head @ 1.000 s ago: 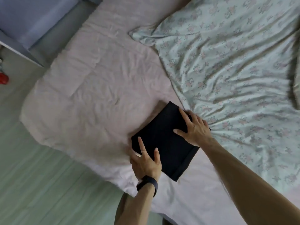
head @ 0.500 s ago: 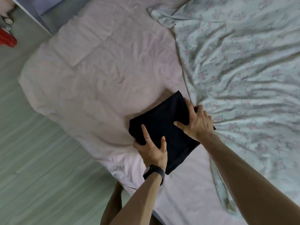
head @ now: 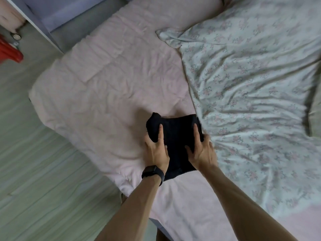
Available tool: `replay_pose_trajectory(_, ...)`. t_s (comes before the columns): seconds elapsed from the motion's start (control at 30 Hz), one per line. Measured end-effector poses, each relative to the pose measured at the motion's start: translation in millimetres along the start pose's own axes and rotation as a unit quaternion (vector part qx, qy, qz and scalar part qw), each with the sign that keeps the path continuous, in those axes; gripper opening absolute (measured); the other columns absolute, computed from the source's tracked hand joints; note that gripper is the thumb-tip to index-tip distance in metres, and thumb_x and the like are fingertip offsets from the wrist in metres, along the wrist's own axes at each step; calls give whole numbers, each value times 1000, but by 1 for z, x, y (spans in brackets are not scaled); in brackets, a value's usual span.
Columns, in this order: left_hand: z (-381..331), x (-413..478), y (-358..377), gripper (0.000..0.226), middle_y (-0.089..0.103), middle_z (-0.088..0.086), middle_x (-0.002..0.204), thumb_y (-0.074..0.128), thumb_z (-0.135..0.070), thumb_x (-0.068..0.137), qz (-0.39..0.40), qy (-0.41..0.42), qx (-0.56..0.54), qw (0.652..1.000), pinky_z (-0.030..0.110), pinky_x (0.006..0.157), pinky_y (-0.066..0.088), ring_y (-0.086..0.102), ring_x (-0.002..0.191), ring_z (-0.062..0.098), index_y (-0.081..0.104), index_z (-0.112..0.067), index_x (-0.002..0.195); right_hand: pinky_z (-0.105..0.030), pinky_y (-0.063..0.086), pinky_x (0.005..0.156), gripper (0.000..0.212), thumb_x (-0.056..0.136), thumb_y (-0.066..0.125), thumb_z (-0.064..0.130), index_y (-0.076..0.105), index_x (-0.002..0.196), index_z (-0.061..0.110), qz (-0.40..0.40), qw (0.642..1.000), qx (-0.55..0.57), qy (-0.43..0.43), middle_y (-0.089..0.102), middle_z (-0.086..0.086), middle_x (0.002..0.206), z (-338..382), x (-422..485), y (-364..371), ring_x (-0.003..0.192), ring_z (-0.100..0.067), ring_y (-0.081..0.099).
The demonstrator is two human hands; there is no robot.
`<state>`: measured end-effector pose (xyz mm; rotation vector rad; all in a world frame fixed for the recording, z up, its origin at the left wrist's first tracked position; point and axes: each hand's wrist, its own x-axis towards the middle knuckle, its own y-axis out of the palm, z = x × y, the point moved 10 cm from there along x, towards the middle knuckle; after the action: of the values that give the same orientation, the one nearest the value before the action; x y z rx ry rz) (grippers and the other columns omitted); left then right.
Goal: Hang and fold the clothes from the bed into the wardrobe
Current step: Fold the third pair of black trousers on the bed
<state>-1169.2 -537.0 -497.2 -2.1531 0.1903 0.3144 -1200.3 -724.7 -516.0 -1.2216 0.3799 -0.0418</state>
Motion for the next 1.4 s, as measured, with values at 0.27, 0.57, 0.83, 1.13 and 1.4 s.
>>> replay_pose_trajectory(0.27, 33, 10, -5, 85, 5, -3, 160, 72, -32, 88, -3, 38, -74, 996, 30, 105, 45, 36, 141, 18, 20, -54, 152, -51, 57, 82, 96, 91, 65, 44, -1, 160, 35, -8, 996, 74, 47, 38, -18, 143, 1, 1, 7, 109, -42, 61)
replay_pose_trajectory(0.57, 11, -1, -3, 74, -15, 24, 162, 41, 1, 95, 50, 89, 130, 986, 46, 104, 43, 42, 130, 41, 11, -21, 160, -35, 51, 50, 88, 92, 45, -3, 3, 158, 40, -29, 980, -199, -10, 50, -26, 133, 59, -28, -6, 71, -26, 53)
replay_pose_trajectory(0.83, 38, 29, -171, 85, -21, 14, 160, 52, -7, 87, 34, 123, 196, 972, 35, 70, 52, 50, 116, 31, 11, -28, 159, -37, 50, 48, 92, 80, 70, 5, 27, 157, 31, -73, 985, -158, -16, 55, -28, 124, 211, -30, -79, 65, -30, 55)
replay_pose_trajectory(1.13, 76, 56, -521, 85, -11, 17, 164, 56, -4, 83, -128, 136, 236, 954, 39, 63, 55, 54, 110, 36, 22, -25, 158, -40, 53, 58, 92, 91, 58, 12, 2, 159, 40, -180, 979, -72, -68, 43, -24, 139, 513, -28, -227, 78, -32, 56)
replay_pose_trajectory(1.4, 76, 84, -754, 88, -3, 22, 165, 59, -1, 82, -267, 119, 317, 902, 29, 50, 51, 60, 96, 27, 22, -23, 159, -47, 57, 75, 97, 90, 56, 11, -7, 158, 41, -281, 948, -13, -148, 33, -25, 146, 708, -5, -346, 104, -39, 58)
